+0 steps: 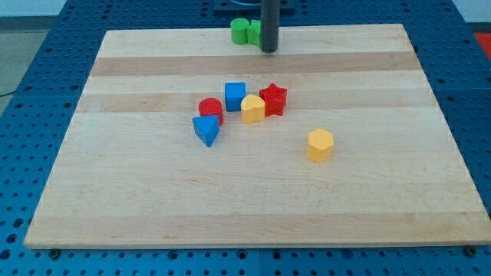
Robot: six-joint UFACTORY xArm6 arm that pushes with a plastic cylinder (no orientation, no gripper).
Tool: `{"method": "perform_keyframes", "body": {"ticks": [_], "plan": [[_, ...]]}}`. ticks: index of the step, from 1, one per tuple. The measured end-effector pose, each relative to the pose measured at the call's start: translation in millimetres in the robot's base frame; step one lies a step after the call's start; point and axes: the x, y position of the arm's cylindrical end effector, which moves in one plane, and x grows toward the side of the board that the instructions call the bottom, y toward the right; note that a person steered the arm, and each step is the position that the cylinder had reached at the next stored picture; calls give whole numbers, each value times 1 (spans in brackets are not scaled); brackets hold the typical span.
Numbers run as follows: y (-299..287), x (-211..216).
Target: Keep green blocks vertically above red star
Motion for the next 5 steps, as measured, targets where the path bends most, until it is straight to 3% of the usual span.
{"method": "perform_keyframes", "body": {"ticks": [2,3,5], "plan": [[-145,-17],[-150,-49],[-75,-54]]}}
